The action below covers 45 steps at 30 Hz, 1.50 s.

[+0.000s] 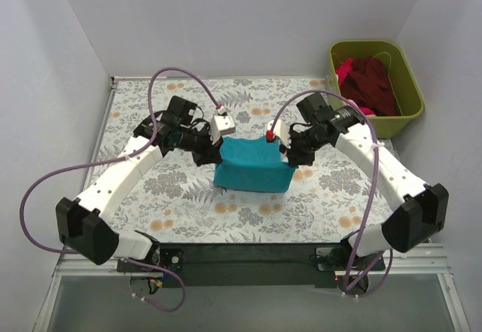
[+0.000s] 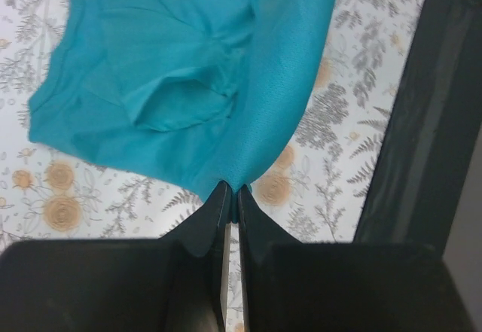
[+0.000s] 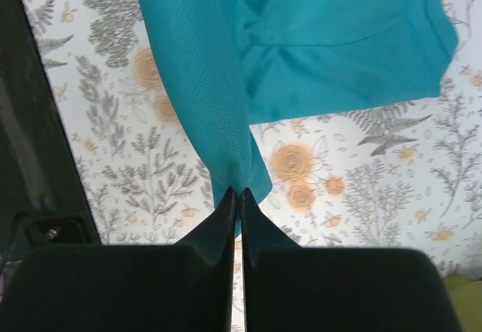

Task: Fold and stack the t-shirts
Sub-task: Fold the tshirt

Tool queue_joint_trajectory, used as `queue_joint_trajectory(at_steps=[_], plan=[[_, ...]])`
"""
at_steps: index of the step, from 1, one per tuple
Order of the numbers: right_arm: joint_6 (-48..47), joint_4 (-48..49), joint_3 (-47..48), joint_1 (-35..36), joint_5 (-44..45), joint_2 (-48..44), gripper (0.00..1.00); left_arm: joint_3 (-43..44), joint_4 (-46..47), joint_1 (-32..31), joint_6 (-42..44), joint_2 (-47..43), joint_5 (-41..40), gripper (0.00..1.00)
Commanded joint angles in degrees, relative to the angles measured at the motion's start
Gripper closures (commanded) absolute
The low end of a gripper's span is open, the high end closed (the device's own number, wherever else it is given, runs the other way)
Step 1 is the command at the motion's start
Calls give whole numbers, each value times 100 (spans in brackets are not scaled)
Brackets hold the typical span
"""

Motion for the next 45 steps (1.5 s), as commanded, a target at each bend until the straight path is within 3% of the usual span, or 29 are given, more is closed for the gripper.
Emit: queue_joint_trajectory(at_steps=[1, 11, 19, 23, 31, 32, 34, 35, 37, 38, 41, 45], plan=[[-397, -164, 669, -206, 20, 715, 99, 388, 49, 332, -11, 559, 104, 100], [-556, 91, 2199, -752, -253, 3081, 99, 723, 1280, 948, 192, 2475, -28, 100], [-285, 908, 1875, -787, -226, 3908, 99, 635, 1808, 1019, 95, 3451, -205, 100], [-178, 1031, 1384, -778, -314, 3751, 99, 136, 1782, 1010, 60, 3277, -90, 100], [278, 1050, -523, -409, -901, 2108, 99, -1034, 1316, 878, -28, 1968, 410, 100], [488, 1006, -569, -383, -1008, 1950, 95, -1087, 1237, 869, -72, 1845, 550, 99], [735, 909, -430, -391, -1183, 1642, 77, -1105, 1035, 869, -116, 1493, 639, 88], [884, 708, -324, -409, -1211, 1589, 60, -1071, 974, 869, -133, 1370, 648, 72], [1095, 654, 96, -575, -1350, 1527, 51, -913, 929, 869, -186, 1080, 675, 59], [1209, 645, 273, -672, -1456, 1553, 46, -851, 964, 869, -238, 1009, 675, 48], [1614, 610, 904, -997, -1904, 1930, 47, -456, 1035, 817, -388, 1052, 824, 41], [1974, 627, 1363, -1042, -2466, 2763, 71, -183, 1157, 536, -397, 1456, 965, 40]])
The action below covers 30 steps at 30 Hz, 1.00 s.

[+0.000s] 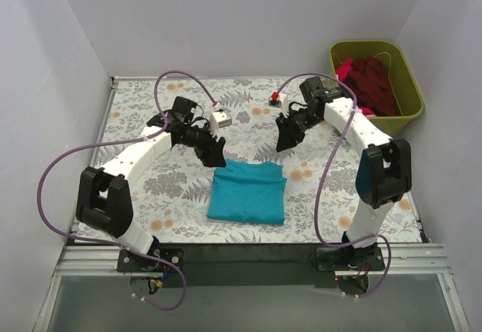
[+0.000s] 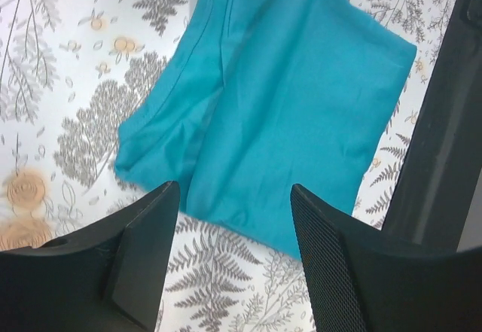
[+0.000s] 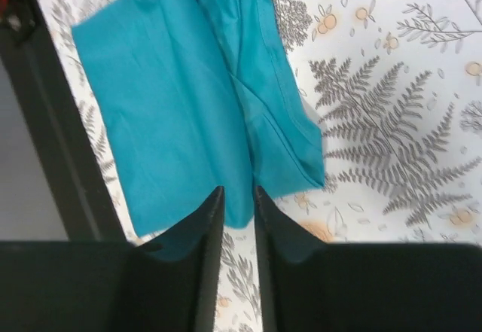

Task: Fold and stack the t-shirts
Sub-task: Fold the tshirt

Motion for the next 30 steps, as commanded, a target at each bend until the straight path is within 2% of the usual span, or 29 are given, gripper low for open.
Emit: queue_joint_trajectory(at_steps=[1, 3, 6, 15, 30], plan=[[719, -68, 346, 25, -980, 665, 74, 224, 187, -432, -58, 259, 252, 40], [888, -32, 503, 77, -1280, 1042, 81, 145, 502, -653, -111, 434, 182, 40], [1292, 257, 549, 226, -1580, 1368, 84, 57, 915, -1022, -216, 724, 42, 40], [2136, 1302, 276, 517, -1633, 1904, 84, -180, 1813, -1322, -156, 1217, -406, 40], [2567, 2121, -330, 587, -1651, 2485, 87, -215, 2200, -1462, 117, 1586, -469, 39]])
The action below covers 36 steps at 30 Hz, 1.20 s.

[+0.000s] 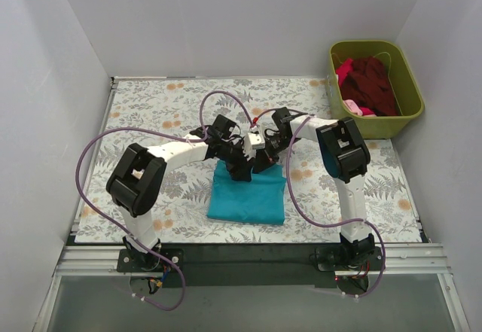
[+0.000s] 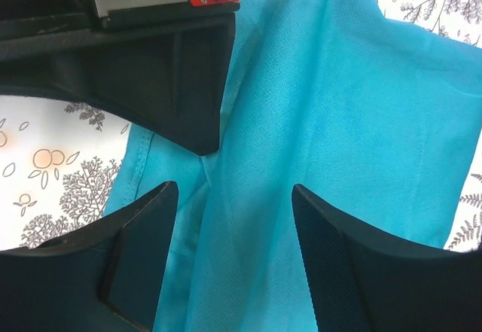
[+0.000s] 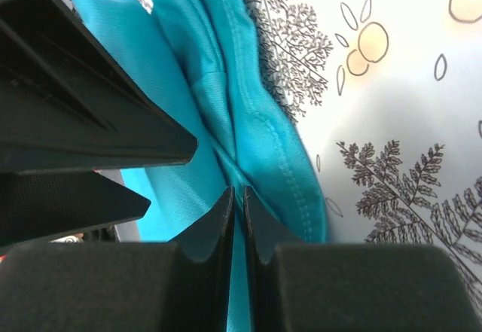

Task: Fold and stack the t-shirts
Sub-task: Fold the tshirt

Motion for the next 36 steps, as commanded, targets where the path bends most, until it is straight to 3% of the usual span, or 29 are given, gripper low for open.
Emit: queue_joint_trajectory(at_steps=[1, 7, 10, 11, 14, 15, 16, 36], plan=[[104, 250, -64, 34, -125, 18, 87, -3, 167, -68, 203, 104, 32, 39], [87, 303, -152, 34, -55, 44, 87, -12, 71, -138, 317, 219, 234, 44], [78, 303, -195, 34, -37, 70, 88, 23, 71, -138, 317, 184, 252, 62], [78, 303, -213, 34, -37, 79, 87, 32, 106, -147, 317, 149, 243, 72], [51, 312, -318, 26, -64, 79, 88, 40, 185, -138, 291, -27, 208, 86], [34, 329, -336, 34, -72, 88, 88, 49, 211, -138, 291, -80, 182, 96], [25, 320, -362, 34, -90, 79, 88, 49, 237, -138, 282, -184, 156, 99], [-124, 347, -591, 43, -274, 88, 88, 94, 940, 37, 387, -572, -126, 100]])
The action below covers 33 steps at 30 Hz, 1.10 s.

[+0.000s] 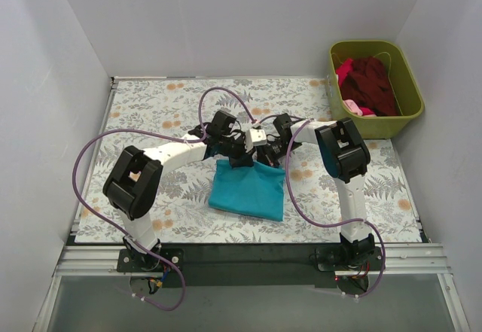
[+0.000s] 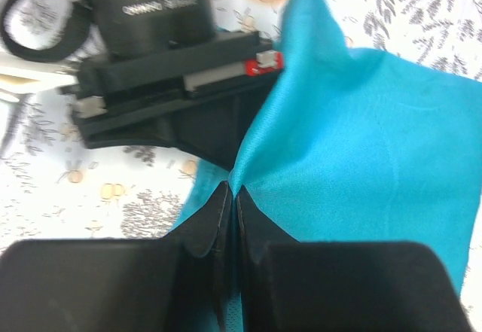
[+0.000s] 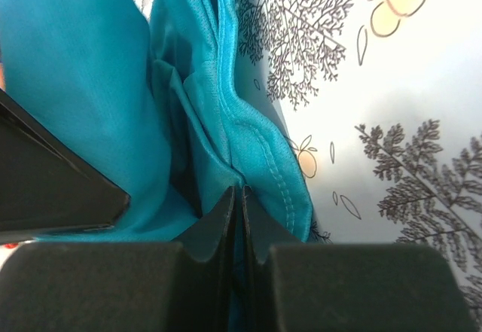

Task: Fold and stack the t-shirts
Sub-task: Fold the tshirt

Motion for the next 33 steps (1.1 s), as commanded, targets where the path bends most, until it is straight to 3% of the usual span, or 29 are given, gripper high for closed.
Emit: queue_joint_trajectory(at_steps=[1, 15, 19, 20, 23, 33], plan=[[-201, 15, -141, 34, 73, 51, 88, 28, 490, 79, 101, -421, -52, 100], [-412, -108, -150, 26, 450, -151, 87, -702, 1194, 132, 435, -518, -254, 100], [-473, -258, -1, 26, 793, -344, 85, -763, 1273, 132, 417, -632, -455, 89], [-473, -301, 34, 26, 846, -371, 84, -763, 1291, 132, 409, -650, -526, 80], [-456, -424, 245, 34, 1039, -459, 82, -755, 1308, 132, 418, -738, -596, 68], [-561, -1013, 1010, 34, 1917, -810, 77, -684, 922, 140, 180, -1440, -500, 65]])
